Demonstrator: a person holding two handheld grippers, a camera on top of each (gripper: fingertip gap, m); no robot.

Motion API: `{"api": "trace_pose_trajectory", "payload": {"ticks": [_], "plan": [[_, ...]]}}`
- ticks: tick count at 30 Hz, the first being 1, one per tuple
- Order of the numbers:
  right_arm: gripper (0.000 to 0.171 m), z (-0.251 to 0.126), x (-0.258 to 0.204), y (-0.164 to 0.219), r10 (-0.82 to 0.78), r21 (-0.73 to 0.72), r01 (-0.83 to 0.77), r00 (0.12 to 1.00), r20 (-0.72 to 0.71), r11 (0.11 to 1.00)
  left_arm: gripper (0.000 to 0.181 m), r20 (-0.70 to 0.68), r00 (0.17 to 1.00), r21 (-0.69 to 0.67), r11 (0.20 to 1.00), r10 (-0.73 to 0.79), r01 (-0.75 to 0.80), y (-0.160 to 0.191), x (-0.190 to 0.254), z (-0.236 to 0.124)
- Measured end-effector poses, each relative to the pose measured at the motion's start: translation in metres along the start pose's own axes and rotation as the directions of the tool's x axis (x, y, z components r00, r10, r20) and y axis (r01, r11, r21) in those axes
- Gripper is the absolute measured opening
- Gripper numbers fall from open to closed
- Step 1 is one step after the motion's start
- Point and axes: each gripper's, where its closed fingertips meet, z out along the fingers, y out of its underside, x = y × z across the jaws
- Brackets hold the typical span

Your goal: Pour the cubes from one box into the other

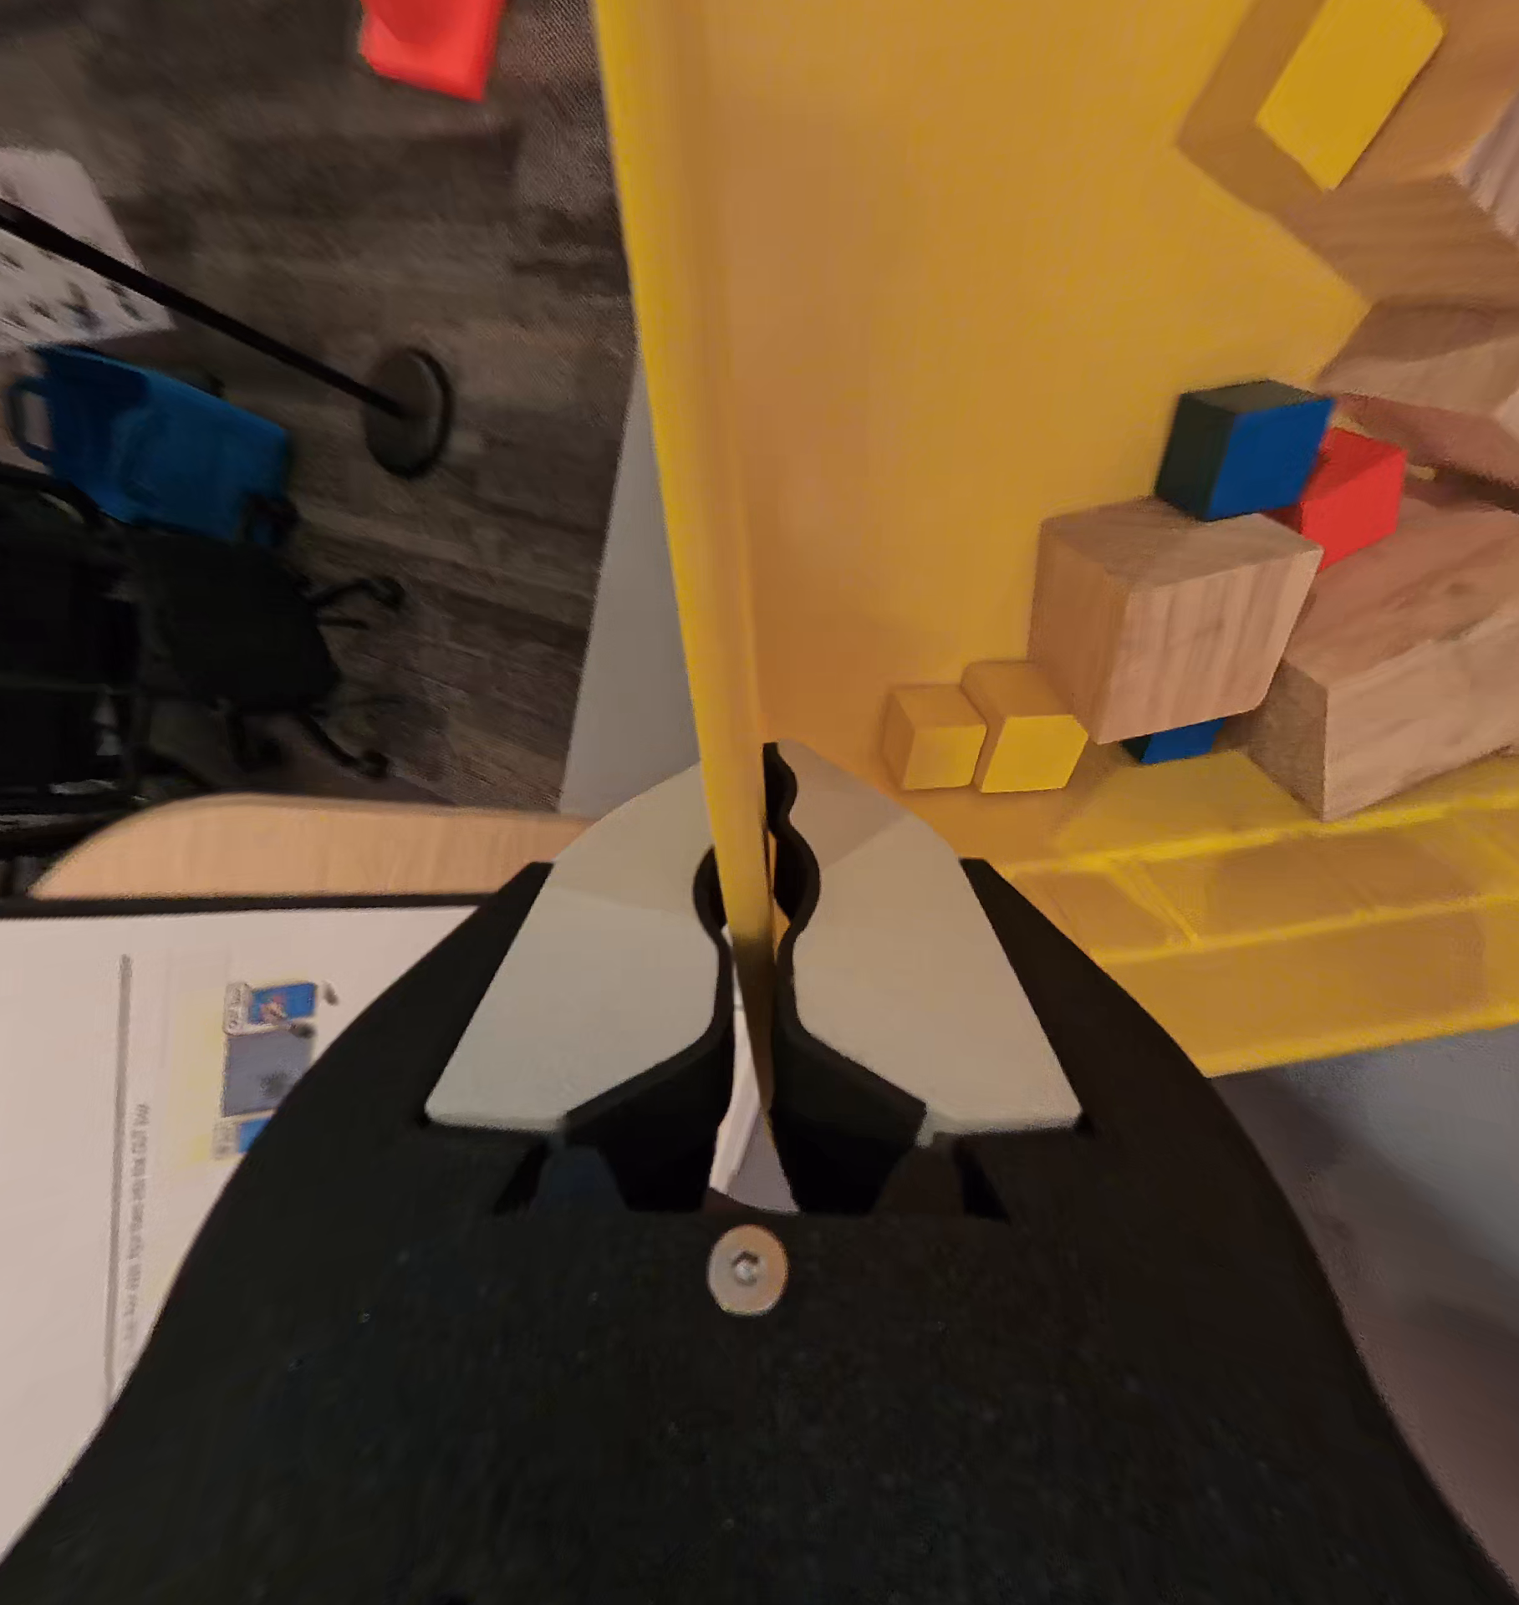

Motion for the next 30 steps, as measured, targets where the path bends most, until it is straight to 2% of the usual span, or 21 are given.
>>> {"api": "trace_pose_trajectory", "payload": {"ticks": [5, 11, 17, 21, 26, 30], "plan": [[0.004, 0.000, -0.001, 0.019, 0.052, 0.157, -0.021, 0.979, -0.197, 0.987, 0.002, 0.123, 0.992, 0.148, 0.989, -0.013, -0.006, -0.023, 0.004, 0.012], [0.004, -0.022, -0.010, 0.041, 0.153, 0.313, -0.016, 0.895, -0.419, 0.950, 0.002, 0.149, 0.989, 0.374, 0.927, -0.023, -0.035, -0.052, 0.015, 0.013], [0.004, -0.018, -0.020, 0.072, 0.248, 0.338, -0.072, 0.821, -0.515, 0.938, 0.003, 0.227, 0.973, 0.506, 0.858, -0.031, -0.091, -0.069, 0.033, 0.009], [0.004, -0.022, -0.025, 0.084, 0.342, 0.412, -0.106, 0.757, -0.557, 0.905, 0.004, 0.245, 0.967, 0.570, 0.818, -0.075, -0.081, -0.070, 0.045, 0.001], [0.004, -0.031, -0.037, 0.094, 0.410, 0.511, -0.064, 0.686, -0.601, 0.857, 0.004, 0.298, 0.947, 0.658, 0.745, -0.124, -0.110, -0.063, 0.054, -0.016], [0.004, -0.028, -0.044, 0.098, 0.419, 0.537, -0.034, 0.668, -0.615, 0.843, 0.004, 0.313, 0.936, 0.705, 0.700, -0.163, -0.113, -0.057, 0.056, -0.023]]}}
